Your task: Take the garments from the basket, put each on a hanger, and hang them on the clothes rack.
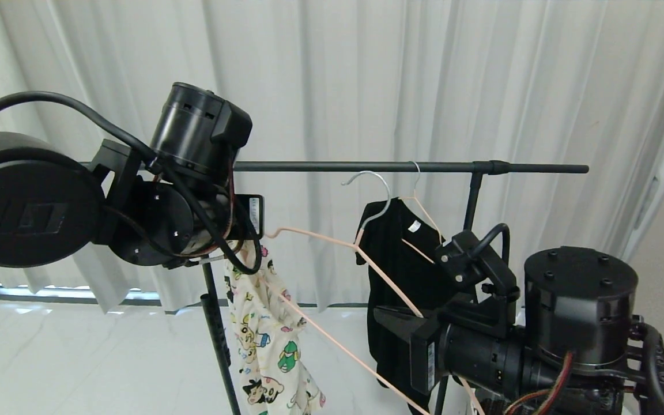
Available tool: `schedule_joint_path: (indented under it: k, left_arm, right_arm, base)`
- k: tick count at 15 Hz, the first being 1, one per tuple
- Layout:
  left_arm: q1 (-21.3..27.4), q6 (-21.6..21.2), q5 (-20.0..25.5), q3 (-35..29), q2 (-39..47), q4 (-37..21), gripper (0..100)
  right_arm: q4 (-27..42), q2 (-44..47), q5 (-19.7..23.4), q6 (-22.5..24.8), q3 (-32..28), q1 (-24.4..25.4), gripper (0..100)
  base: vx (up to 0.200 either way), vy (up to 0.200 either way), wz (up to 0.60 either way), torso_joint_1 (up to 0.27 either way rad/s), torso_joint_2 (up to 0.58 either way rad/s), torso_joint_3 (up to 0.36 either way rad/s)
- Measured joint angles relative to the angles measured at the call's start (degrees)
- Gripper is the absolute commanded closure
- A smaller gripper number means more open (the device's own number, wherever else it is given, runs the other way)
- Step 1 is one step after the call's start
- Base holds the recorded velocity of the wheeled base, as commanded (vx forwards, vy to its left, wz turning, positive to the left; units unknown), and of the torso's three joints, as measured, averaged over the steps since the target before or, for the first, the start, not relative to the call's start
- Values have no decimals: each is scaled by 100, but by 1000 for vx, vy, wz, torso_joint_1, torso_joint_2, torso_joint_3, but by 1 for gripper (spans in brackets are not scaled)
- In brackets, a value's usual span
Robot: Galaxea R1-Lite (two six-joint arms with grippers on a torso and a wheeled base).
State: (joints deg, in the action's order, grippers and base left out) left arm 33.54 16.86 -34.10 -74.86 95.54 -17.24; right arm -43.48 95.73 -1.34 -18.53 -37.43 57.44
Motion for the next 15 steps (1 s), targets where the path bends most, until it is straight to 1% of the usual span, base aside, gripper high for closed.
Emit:
schedule_joint_path:
  k: [4, 8, 12, 15]
  left_arm:
    - [527, 257, 9, -50, -76, 0, 100]
    - [1092, 369, 41, -358, -91, 2, 100]
    - [1451, 369, 77, -603, -107, 2, 100]
    - [1637, 369, 128, -645, -127, -2, 100]
  right_arm:
    - [0, 217, -7, -2, -247, 30, 100]
    - [-1, 424, -33, 0, -479, 82, 100]
    - [-1, 623, -77, -18, -703, 88, 100]
    - [0, 727, -155, -79, -816, 93, 100]
  base:
    - [0, 0, 0, 0, 0, 0]
    - [0, 0, 0, 0, 0, 0]
    - [0, 0, 0, 0, 0, 0]
    - [0, 0, 0, 0, 0, 0]
